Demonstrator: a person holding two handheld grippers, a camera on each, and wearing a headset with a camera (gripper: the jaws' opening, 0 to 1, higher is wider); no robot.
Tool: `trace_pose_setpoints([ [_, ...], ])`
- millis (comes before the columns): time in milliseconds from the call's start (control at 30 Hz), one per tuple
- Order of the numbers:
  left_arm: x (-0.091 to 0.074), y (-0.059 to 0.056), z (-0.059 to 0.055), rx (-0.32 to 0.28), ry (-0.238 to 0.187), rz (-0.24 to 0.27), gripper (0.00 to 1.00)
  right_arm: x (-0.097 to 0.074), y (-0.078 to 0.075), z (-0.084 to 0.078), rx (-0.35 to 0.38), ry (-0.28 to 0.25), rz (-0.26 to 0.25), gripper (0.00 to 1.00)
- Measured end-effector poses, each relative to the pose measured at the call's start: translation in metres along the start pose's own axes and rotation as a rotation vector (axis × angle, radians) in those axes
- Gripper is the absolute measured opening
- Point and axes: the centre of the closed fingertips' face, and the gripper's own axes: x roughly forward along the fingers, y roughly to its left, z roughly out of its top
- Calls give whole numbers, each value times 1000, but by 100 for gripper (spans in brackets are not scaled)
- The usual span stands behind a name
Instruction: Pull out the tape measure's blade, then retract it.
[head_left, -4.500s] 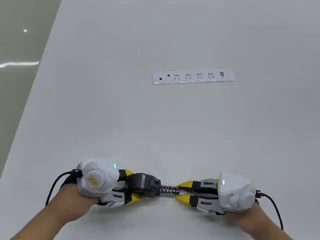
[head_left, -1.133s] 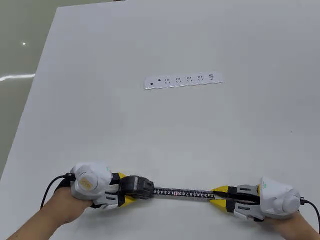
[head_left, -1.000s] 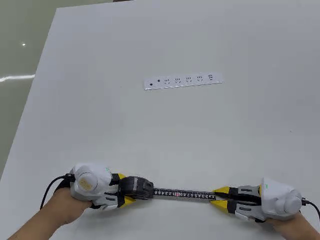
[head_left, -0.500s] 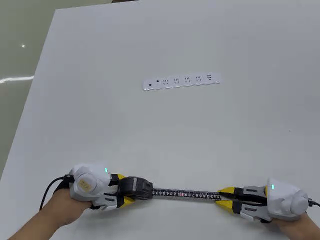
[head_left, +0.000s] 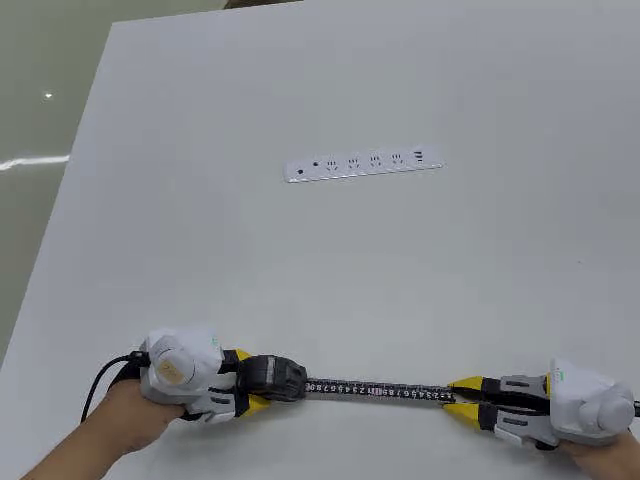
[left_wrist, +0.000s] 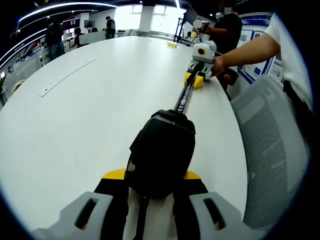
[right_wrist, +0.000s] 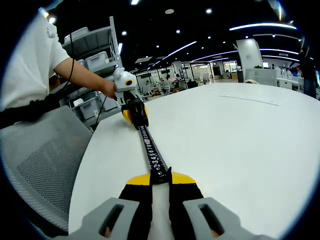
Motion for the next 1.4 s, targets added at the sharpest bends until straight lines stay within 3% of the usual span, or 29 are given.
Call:
trace_pose_setpoints([
  [1400, 1, 0, -1, 1, 8, 1, 30, -31, -10, -11, 27, -18, -44, 8],
])
